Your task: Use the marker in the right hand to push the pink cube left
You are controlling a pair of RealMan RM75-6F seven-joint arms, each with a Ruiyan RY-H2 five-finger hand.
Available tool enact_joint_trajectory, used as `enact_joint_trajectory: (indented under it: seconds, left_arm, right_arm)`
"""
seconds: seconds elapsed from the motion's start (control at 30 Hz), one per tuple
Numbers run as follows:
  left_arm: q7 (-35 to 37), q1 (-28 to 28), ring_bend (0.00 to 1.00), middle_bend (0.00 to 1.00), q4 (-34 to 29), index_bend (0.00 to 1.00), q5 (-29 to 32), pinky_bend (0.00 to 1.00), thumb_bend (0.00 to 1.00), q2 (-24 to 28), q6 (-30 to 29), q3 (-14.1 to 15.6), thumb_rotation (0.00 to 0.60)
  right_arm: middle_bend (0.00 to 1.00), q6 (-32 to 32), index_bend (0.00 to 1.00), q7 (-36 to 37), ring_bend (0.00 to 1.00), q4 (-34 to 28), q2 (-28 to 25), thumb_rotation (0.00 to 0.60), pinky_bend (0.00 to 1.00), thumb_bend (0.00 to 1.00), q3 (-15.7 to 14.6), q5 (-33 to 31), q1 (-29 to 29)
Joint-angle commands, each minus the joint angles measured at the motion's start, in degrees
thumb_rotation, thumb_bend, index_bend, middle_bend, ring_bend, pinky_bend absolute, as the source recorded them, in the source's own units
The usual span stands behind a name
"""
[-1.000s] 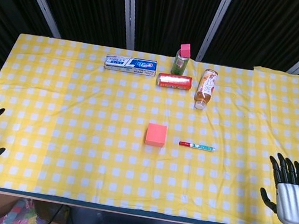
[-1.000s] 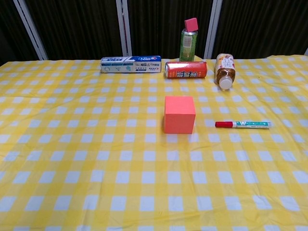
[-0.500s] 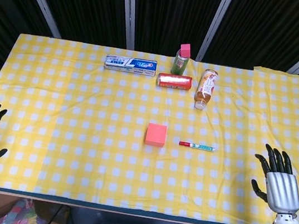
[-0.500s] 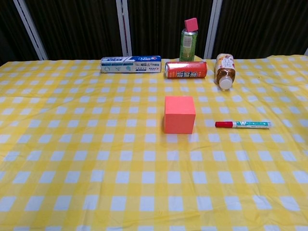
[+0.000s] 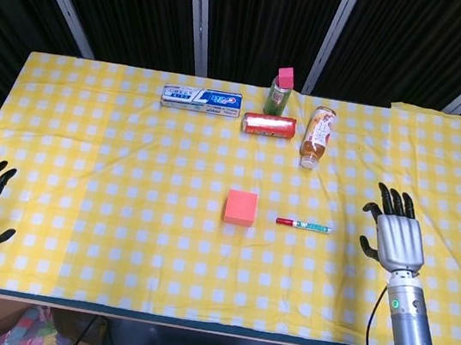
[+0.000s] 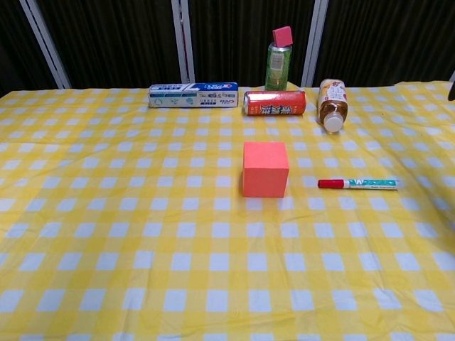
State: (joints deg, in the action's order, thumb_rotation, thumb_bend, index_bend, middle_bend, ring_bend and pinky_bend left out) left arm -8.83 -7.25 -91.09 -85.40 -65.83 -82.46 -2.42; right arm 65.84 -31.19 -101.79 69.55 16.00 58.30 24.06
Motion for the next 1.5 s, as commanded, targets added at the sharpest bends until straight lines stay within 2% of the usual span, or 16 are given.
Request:
enact_joint_trajectory:
  seconds: [0.03,0.33,0.73,1.5]
  left_arm:
    - [0.39,-0.51,0.0,0.0,-0.06,0.03,0.81,0.03,0.0,0.05,1.05,-0.24,0.6]
    - [0.99,-0.71,0.0,0.0,-0.43,0.03,0.92,0.03,0.0,0.43,1.42,-0.07,0.6]
    - [0.64,-0.86,0.0,0.0,-0.56,0.04,1.27,0.03,0.0,0.15,1.6,-0.03,0.6]
    - [1.13,-1.08,0.0,0.0,-0.73,0.05,1.79,0.03,0.0,0.16,1.84,-0.05,0.6]
  right_arm:
    - [0.07,-2.2,0.36,-4.32,0.0,1.2,3.85,0.6,0.04,0.37,1.38,-5.59,4.38]
    - [0.08,-1.22,0.38,-6.93,0.0,5.78,10.07,0.6,0.04,0.37,-0.19,-9.15,8.03]
    - [0.09,-2.3,0.42,-5.21,0.0,13.26,16.83,0.6,0.04,0.41,-2.06,-11.69,10.12]
    - [0.09,-4.34,0.42,-3.98,0.0,20.03,22.61,0.6,0.04,0.41,-3.76,-13.15,12.78]
